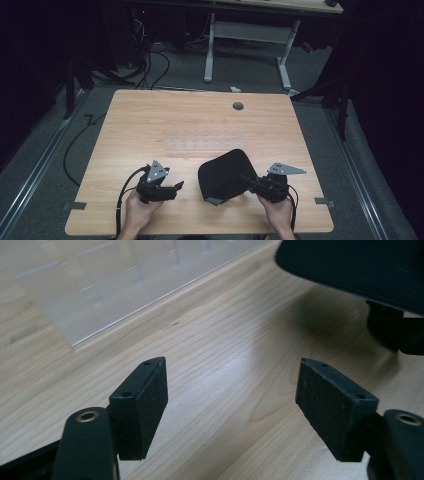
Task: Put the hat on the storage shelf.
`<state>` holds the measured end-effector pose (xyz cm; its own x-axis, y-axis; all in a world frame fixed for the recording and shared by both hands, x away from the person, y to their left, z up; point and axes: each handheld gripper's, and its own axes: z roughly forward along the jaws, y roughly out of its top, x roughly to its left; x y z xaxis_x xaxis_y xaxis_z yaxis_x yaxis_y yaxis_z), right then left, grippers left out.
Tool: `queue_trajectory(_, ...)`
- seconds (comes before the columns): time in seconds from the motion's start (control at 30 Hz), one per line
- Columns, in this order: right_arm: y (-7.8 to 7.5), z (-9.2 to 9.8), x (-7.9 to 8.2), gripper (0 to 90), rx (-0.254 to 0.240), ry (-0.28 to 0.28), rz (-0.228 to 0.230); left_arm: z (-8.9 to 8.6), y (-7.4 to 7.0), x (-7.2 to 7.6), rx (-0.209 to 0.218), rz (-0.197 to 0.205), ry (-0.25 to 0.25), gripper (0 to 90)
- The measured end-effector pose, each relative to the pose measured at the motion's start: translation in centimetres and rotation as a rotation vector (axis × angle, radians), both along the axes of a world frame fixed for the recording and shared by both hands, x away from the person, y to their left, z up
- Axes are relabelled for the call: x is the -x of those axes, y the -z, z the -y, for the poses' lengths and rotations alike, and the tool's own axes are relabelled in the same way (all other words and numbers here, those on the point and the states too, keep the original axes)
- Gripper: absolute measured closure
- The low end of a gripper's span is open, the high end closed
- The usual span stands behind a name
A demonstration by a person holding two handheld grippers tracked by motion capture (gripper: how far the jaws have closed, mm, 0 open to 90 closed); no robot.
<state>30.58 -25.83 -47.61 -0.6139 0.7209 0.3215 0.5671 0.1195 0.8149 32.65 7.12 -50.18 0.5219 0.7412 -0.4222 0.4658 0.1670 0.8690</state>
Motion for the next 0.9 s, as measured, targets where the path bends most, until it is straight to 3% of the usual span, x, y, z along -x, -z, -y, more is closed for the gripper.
queue_trajectory(0.37,-1.4,-0.6,-0.5,84.6,-0.020,-0.014,-0.008,2.2,-1.4,1.2,-0.026,0.070,0.078,27.1)
queue_trajectory(0.6,-1.9,-1.4,-1.1,84.5,-0.011,-0.024,-0.017,3.1,-2.1,1.5,-0.035,0.121,0.087,22.8)
queue_trajectory(0.9,-2.5,-2.0,-1.5,84.4,0.014,-0.027,-0.042,3.7,-2.5,1.6,-0.049,0.144,0.114,22.7)
